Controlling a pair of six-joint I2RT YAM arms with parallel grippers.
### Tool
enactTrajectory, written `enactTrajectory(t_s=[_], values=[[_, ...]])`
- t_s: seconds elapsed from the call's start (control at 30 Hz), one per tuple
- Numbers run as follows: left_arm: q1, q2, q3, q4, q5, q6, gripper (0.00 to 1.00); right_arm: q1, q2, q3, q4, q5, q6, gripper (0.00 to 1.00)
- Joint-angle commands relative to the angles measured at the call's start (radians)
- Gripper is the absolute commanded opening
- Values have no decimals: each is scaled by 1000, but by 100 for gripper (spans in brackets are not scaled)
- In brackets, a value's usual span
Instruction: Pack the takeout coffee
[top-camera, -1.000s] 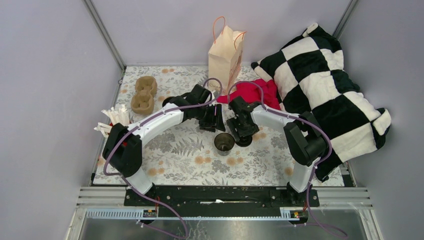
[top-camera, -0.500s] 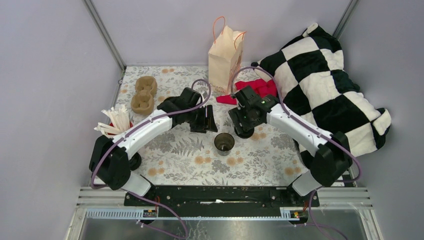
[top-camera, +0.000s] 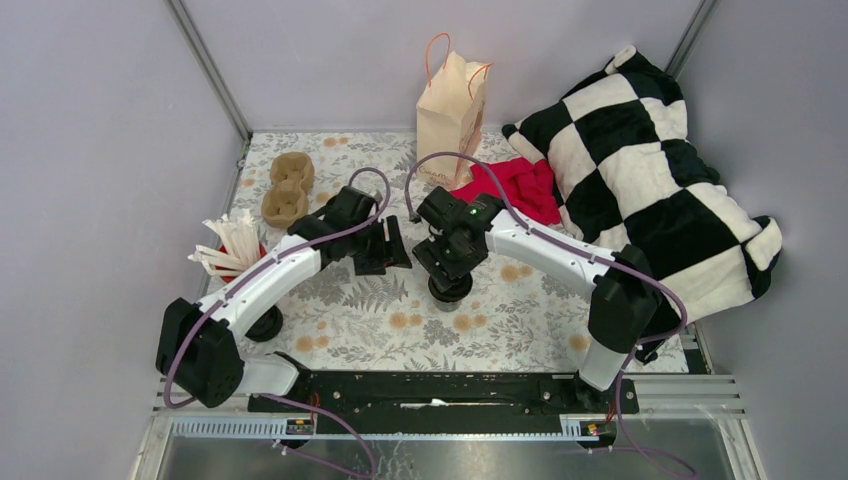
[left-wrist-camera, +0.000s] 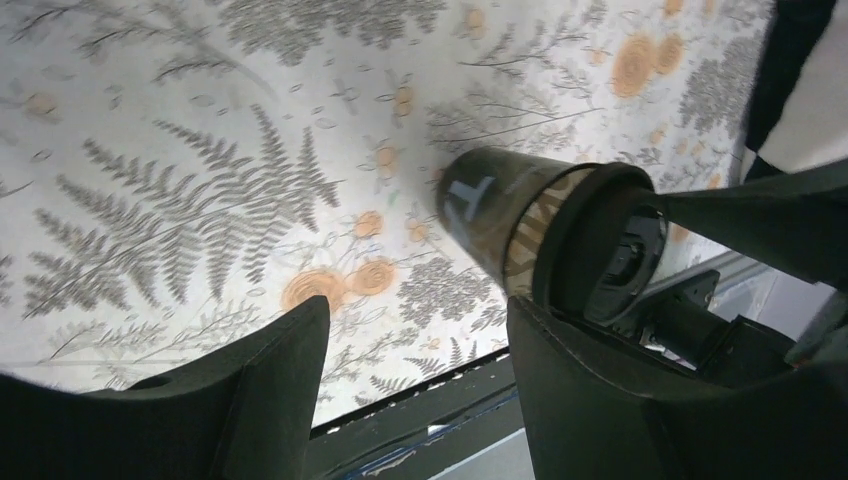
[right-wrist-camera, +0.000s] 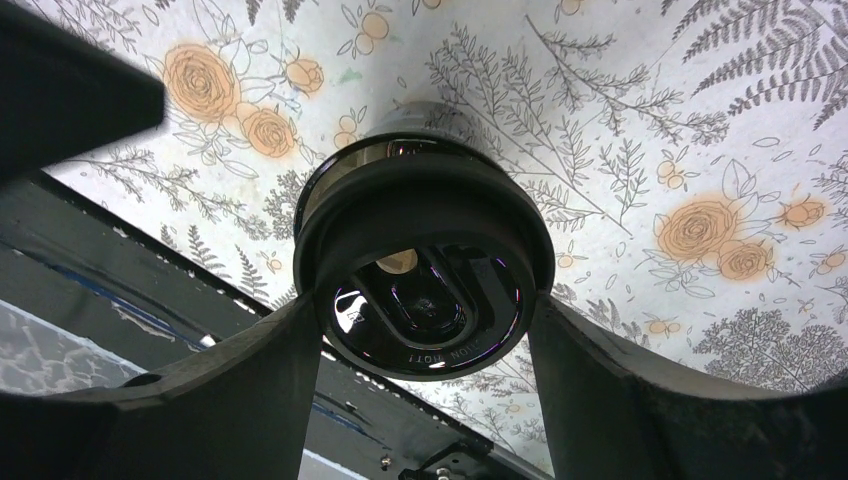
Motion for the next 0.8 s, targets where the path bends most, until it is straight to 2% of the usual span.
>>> enactTrajectory(t_s=[0.0,0.77], values=[[52,-67,-61,-29,-33,-35,70,26,5,54,-59,41,0,69],[104,-91,-88,-43,-26,-26,70,40,71,95,-80,32,0,70]])
